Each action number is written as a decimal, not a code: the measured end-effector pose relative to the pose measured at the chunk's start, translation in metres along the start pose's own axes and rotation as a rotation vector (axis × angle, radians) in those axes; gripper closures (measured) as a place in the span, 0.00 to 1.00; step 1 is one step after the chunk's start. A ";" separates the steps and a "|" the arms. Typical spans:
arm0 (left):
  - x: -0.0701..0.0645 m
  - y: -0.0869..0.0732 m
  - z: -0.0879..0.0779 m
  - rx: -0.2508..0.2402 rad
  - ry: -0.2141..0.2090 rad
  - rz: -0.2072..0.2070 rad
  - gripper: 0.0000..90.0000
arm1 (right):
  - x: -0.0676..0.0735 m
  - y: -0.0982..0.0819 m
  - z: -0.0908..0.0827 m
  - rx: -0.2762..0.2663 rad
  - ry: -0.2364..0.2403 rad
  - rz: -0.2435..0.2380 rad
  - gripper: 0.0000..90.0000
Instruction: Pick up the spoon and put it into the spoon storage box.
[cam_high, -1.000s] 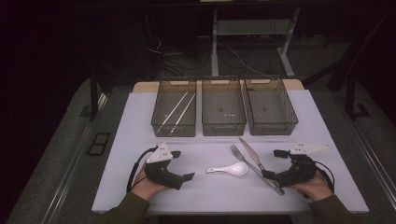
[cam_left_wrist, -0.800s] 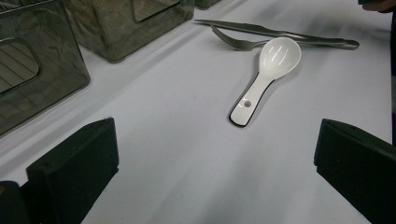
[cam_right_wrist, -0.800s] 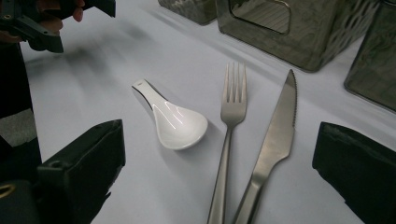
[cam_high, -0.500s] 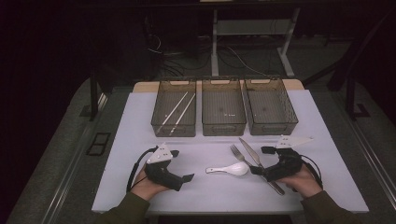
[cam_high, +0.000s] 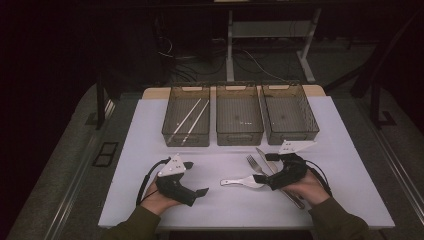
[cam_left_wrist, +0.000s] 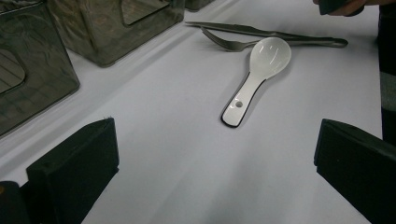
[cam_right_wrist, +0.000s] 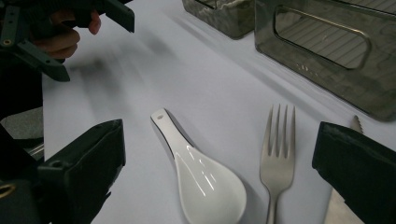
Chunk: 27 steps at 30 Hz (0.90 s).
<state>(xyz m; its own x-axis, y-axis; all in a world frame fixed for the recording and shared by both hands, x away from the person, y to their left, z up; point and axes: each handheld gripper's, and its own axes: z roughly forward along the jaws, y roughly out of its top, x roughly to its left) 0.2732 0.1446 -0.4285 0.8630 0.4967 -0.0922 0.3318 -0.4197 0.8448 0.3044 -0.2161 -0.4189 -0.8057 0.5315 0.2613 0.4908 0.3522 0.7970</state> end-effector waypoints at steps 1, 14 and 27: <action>0.000 0.000 0.000 0.000 0.000 -0.002 0.00 | 0.000 0.001 0.003 0.007 0.000 0.000 0.03; 0.000 0.000 0.001 0.016 -0.008 0.003 0.00 | -0.001 0.006 0.020 0.059 0.010 -0.009 0.05; 0.000 0.000 0.001 0.015 -0.008 -0.001 0.00 | 0.001 0.004 0.020 0.100 0.018 -0.025 0.24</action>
<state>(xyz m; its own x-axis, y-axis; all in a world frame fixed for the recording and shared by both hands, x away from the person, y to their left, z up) 0.2734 0.1441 -0.4291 0.8659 0.4907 -0.0970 0.3380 -0.4310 0.8367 0.3120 -0.1986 -0.4260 -0.8233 0.5084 0.2524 0.5007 0.4409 0.7449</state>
